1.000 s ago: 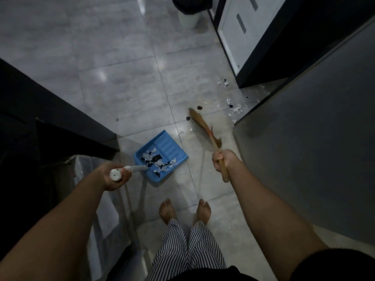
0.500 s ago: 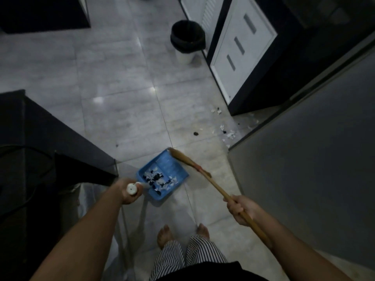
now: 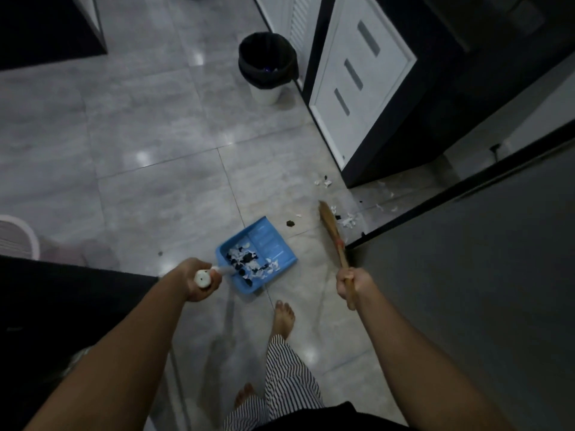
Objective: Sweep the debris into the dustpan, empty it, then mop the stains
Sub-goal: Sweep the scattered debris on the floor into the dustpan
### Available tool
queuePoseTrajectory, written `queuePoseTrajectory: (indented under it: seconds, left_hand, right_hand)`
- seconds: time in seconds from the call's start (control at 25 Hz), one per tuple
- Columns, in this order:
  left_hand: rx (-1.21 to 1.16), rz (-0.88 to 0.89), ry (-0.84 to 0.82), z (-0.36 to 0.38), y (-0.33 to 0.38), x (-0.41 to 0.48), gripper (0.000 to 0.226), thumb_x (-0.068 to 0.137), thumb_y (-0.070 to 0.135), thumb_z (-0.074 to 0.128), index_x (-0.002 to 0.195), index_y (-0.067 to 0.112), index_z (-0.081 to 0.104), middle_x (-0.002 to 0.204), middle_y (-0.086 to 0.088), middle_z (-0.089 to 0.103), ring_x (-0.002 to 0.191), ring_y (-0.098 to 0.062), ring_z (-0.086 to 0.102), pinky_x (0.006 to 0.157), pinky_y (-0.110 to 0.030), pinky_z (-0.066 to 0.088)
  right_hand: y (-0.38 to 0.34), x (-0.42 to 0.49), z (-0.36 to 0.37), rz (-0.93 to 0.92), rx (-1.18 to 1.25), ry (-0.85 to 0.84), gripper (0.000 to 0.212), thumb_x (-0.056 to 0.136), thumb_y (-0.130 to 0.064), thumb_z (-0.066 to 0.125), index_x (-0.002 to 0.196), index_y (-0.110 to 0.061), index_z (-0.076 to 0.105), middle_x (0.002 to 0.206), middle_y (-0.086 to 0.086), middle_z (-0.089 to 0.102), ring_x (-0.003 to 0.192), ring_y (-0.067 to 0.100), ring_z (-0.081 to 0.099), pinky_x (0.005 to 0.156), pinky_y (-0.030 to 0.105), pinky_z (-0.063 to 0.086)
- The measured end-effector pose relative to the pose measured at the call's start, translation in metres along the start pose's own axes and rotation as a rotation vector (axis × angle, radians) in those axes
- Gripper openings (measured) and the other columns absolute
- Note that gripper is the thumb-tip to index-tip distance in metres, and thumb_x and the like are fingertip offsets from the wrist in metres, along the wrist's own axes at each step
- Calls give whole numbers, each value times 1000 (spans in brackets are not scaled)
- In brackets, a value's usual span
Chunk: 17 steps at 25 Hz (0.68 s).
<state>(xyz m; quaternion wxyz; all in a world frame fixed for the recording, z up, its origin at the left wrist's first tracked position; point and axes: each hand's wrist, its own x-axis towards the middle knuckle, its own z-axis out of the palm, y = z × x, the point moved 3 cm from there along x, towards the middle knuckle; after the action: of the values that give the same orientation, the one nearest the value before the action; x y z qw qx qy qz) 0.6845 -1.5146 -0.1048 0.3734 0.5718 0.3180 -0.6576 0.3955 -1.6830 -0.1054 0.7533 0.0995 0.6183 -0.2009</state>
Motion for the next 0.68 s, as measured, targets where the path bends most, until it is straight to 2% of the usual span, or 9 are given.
queuePoseTrajectory:
  seconds: [0.12, 0.28, 0.44, 0.56, 0.68]
  left_hand:
    - [24, -15, 48, 32, 34, 8, 26, 101, 16, 35, 117, -3, 36, 74, -8, 41, 23, -18, 46, 29, -17, 42]
    - [41, -20, 82, 56, 60, 14, 28, 101, 17, 37, 117, -5, 39, 75, -9, 42, 23, -18, 46, 28, -18, 42]
    - [59, -20, 83, 72, 69, 16, 31, 100, 17, 37, 120, -6, 37, 76, -12, 43, 25, -18, 48, 31, -19, 45]
    - [51, 6, 48, 86, 75, 10, 28, 99, 16, 37, 119, -4, 35, 75, -11, 44, 26, -18, 48, 32, -18, 46]
    - [65, 12, 7, 105, 86, -1, 27, 99, 16, 37, 118, -4, 35, 75, -10, 43, 26, -17, 48, 32, -18, 46]
  right_hand:
    - [-14, 16, 18, 67, -93, 40, 39, 106, -16, 20, 68, -15, 29, 29, 4, 31, 14, 9, 27, 21, 13, 23]
    - [-26, 9, 22, 196, -256, 31, 37, 107, -20, 23, 74, -9, 37, 35, 3, 38, 16, 8, 29, 20, 11, 22]
    - [-41, -23, 26, 251, -261, -7, 40, 108, -24, 24, 77, -4, 41, 36, 2, 37, 17, 8, 32, 20, 12, 24]
    - [-54, -47, 31, 227, -197, -6, 43, 108, -27, 26, 76, -4, 43, 36, 2, 38, 17, 9, 32, 20, 12, 24]
    - [-72, -64, 38, 177, 9, -32, 40, 107, -23, 25, 74, -7, 40, 35, 2, 38, 16, 9, 32, 20, 12, 24]
